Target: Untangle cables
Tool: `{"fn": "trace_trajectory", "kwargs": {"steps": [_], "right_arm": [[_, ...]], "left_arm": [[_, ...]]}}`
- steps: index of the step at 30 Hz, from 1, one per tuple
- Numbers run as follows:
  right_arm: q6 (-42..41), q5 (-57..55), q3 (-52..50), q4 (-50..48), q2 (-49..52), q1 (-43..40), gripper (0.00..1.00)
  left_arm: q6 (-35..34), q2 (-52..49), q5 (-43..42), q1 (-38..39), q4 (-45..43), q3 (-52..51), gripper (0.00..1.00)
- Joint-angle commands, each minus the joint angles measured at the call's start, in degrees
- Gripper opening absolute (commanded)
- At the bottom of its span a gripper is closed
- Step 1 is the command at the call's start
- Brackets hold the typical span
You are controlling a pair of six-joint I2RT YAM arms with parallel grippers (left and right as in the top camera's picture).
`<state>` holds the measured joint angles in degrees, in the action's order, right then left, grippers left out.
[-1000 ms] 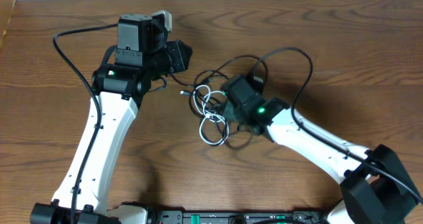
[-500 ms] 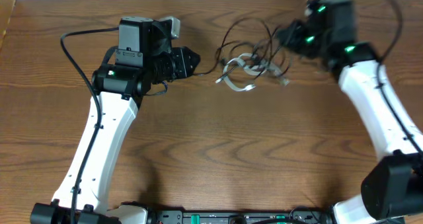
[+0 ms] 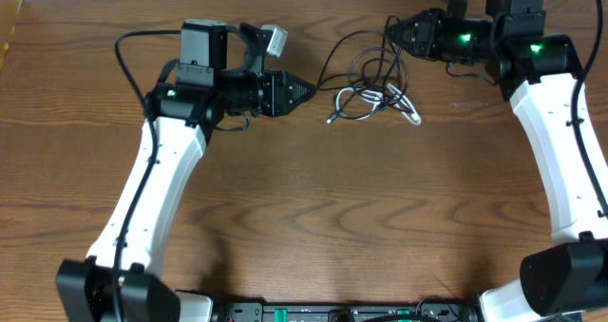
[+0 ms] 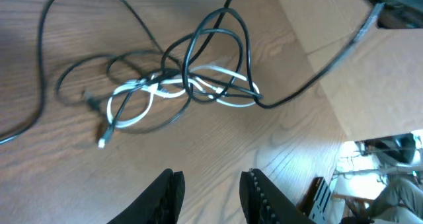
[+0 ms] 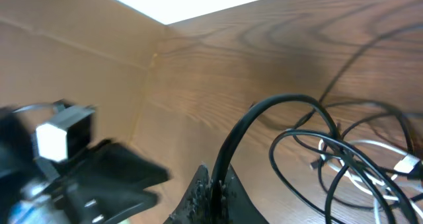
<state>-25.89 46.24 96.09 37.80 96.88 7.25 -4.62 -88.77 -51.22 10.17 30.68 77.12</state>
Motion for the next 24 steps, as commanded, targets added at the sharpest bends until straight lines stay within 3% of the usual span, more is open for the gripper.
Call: {"fn": "trace_trajectory", "kwargs": {"steps": [1, 6, 14, 24], "right_arm": [[1.55, 7.26, 1.84, -1.01, -2.93, -0.57, 0.01], [1.53, 8.48, 1.84, -1.18, -4.83, -0.79, 0.01], [1.53, 9.16, 1.84, -1.20, -6.69, -0.76, 0.01], [1.09, 11.34, 1.84, -1.84, -7.30, -0.81, 0.01]], "left_arm": [[1.84, -2.47, -4.35, -0.07, -1.97, 0.17, 0.33], [1.84, -5.31, -11.17, 0.09, -6.64, 0.17, 0.33], [1.84, -7.21, -11.32, 3.65, -10.34, 0.17, 0.34], [1.86, -7.52, -0.90, 7.87, -11.08, -0.11, 0.34]]}}
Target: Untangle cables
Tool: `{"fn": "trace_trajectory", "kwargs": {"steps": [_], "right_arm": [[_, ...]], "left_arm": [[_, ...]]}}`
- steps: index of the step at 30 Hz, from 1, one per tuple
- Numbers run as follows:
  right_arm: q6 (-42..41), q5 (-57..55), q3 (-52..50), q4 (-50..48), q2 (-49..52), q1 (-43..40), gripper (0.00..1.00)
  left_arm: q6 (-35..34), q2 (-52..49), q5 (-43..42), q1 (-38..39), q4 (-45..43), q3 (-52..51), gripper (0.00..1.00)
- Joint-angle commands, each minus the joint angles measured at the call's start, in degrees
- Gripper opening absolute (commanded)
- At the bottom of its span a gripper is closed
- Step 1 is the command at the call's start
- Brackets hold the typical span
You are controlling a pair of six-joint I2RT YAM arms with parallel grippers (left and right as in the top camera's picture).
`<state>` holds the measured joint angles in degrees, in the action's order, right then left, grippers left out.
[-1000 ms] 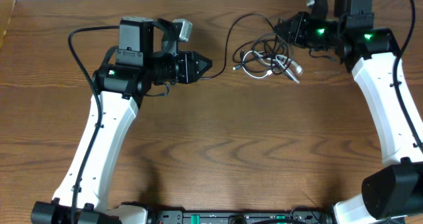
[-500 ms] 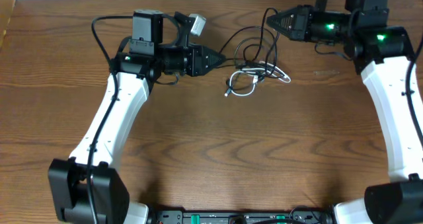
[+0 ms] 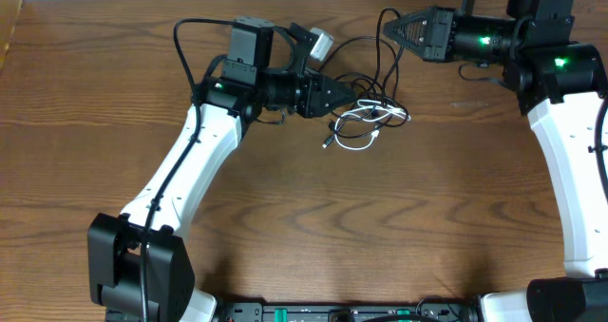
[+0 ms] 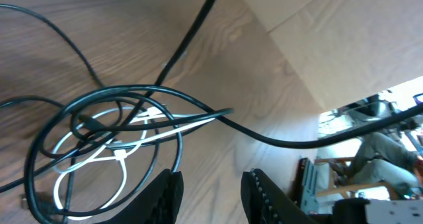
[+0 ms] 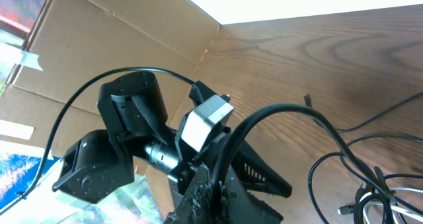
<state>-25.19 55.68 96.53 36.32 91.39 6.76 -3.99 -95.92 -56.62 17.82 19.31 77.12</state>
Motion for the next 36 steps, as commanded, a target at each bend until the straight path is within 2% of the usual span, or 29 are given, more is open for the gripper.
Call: {"fn": "trace_trajectory", "kwargs": {"steps": [1, 15, 25, 36], "right_arm": [[0.39, 1.92, 1.40, -0.37, -1.97, -0.35, 0.01], [0.39, 1.97, 1.40, -0.92, -3.87, -0.35, 0.01], [0.39, 1.97, 1.40, -0.92, -3.98, -0.42, 0.01], [0.39, 2.23, 1.40, -0.85, -4.42, -0.46, 0.01]], "left_arm": [[1.20, -0.57, 5.25, 0.26, 0.35, -0.11, 0.34], [1.16, -8.26, 8.22, 0.26, 1.16, -0.11, 0.34], [1.64, -8.90, 8.59, 0.26, 1.16, -0.11, 0.34], [2.05, -10.88, 15.74, 0.52, 4.74, -0.44, 0.34]]}}
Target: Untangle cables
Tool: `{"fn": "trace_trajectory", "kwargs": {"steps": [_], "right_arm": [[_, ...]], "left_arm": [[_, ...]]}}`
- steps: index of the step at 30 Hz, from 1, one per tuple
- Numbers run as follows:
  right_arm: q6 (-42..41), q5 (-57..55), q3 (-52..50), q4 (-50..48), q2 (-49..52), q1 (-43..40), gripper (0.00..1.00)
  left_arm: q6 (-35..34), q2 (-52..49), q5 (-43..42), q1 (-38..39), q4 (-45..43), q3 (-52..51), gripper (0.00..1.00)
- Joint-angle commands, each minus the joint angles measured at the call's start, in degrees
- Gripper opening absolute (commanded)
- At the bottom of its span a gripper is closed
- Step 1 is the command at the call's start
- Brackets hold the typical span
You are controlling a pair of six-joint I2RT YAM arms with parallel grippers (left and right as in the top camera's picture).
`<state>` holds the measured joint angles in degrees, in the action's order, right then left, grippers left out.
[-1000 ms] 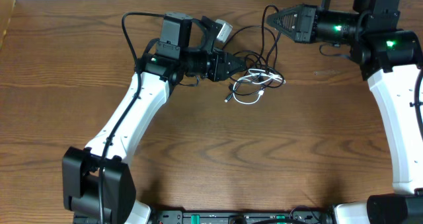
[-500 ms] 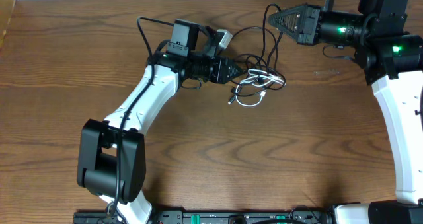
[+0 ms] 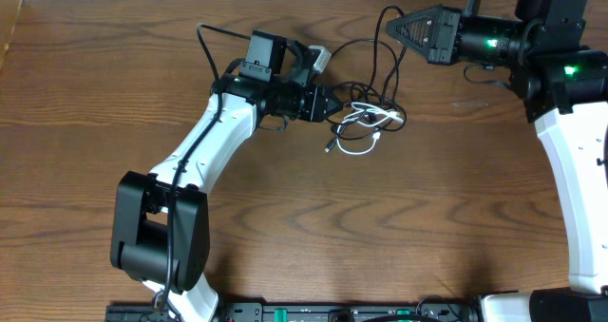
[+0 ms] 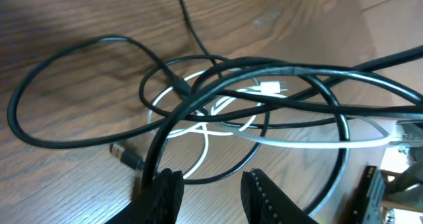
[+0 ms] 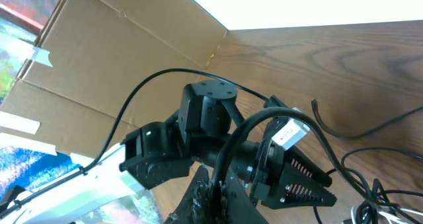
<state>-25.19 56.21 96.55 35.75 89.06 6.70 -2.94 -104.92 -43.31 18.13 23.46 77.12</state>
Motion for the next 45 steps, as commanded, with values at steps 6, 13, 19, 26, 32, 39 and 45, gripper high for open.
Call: {"fn": "trace_trajectory", "kwargs": {"steps": [6, 13, 19, 26, 32, 39, 45], "right_arm": [[0.39, 2.08, 1.38, -0.09, -2.27, -1.27, 0.01], [0.46, 2.49, 1.36, 1.36, -2.27, -3.28, 0.01], [0.83, 2.45, 1.36, 1.44, -2.27, -3.72, 0.01], [1.75, 2.38, 1.29, 2.14, -2.27, -3.72, 0.01], [2.99, -0.22, 1.27, 4.00, -2.27, -3.72, 0.01], [2.99, -0.59, 1.27, 3.98, -2.27, -3.72, 0.01], [2.99, -0.59, 1.27, 3.96, -2.27, -3.72, 0.01]], "left_arm": [[1.01, -7.65, 2.47, 0.66, 0.90, -0.81, 0.34], [1.01, -11.56, 1.62, 0.61, 0.68, -0.83, 0.34], [0.52, -11.43, -7.37, 1.05, -3.52, -0.83, 0.34], [-1.77, -11.43, -13.40, 2.89, -7.91, -0.83, 0.34], [-2.91, -11.43, -17.14, 5.49, -10.82, -0.83, 0.34], [-4.28, -11.43, -17.16, 6.99, -12.39, -0.83, 0.35], [-7.48, -11.43, -19.23, 7.08, -16.31, -0.83, 0.35]]}}
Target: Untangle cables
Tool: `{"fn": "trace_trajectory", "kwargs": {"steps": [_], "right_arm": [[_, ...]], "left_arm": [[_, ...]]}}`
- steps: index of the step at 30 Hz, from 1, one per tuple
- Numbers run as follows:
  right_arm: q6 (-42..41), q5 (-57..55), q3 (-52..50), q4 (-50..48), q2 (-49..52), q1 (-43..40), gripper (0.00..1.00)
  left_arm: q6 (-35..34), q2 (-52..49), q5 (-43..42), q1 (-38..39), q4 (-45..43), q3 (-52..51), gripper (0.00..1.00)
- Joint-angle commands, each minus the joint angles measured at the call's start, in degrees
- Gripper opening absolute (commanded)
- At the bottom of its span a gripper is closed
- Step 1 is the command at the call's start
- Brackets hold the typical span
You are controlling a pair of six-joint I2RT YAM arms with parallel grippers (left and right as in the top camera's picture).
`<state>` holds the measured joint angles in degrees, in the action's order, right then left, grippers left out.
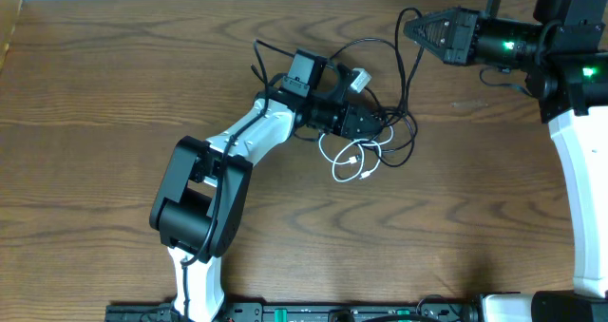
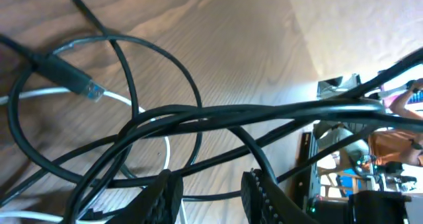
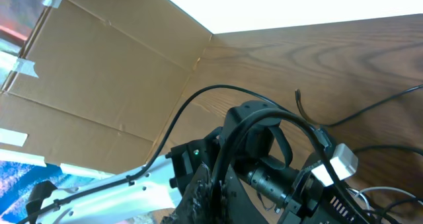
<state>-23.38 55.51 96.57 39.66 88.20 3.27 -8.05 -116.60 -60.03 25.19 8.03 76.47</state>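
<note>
A tangle of black cable [image 1: 394, 132] lies at the back of the table, with a white cable [image 1: 348, 164] looped at its front edge. My left gripper [image 1: 372, 123] is pushed into the tangle. In the left wrist view it is open [image 2: 210, 197], and black strands [image 2: 264, 112] and a USB plug [image 2: 79, 82] cross just ahead of its fingers. My right gripper [image 1: 410, 28] is above the tangle's upper right, shut [image 3: 215, 196] on a black cable [image 3: 228, 145] that hangs down into the tangle.
The wooden table [image 1: 285, 236] stretches in front of the tangle. Cardboard walls [image 3: 99, 72] stand along its left and back sides. My left arm [image 1: 237, 142] lies stretched diagonally from the front toward the tangle.
My left gripper has moved right, from the tangle's left edge into its middle. The tangle has shifted right, and the white loop now lies in front of it. My right gripper, slightly further right, still holds the black cable.
First my left gripper stood open well left of the tangle while my right one held a black cable low by its upper right. Then the left was at the tangle's edge, the right higher with its cable. Now the left is among the strands, still open.
</note>
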Motion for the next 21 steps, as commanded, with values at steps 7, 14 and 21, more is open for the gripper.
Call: {"fn": "trace_trajectory", "kwargs": {"steps": [7, 14, 21], "right_arm": [[1.16, 0.15, 1.25, 0.02, -1.42, -0.22, 0.01], [1.16, 0.15, 1.25, 0.07, -1.42, -0.17, 0.01], [1.16, 0.59, 1.25, 0.55, -1.40, -0.17, 0.01]], "left_arm": [[-2.36, 0.24, -2.34, 0.44, -1.46, -0.17, 0.35], [-2.36, 0.24, -2.29, 2.97, -2.71, -0.17, 0.36], [-5.81, 0.24, 6.82, 3.72, -2.60, -0.17, 0.14]]}}
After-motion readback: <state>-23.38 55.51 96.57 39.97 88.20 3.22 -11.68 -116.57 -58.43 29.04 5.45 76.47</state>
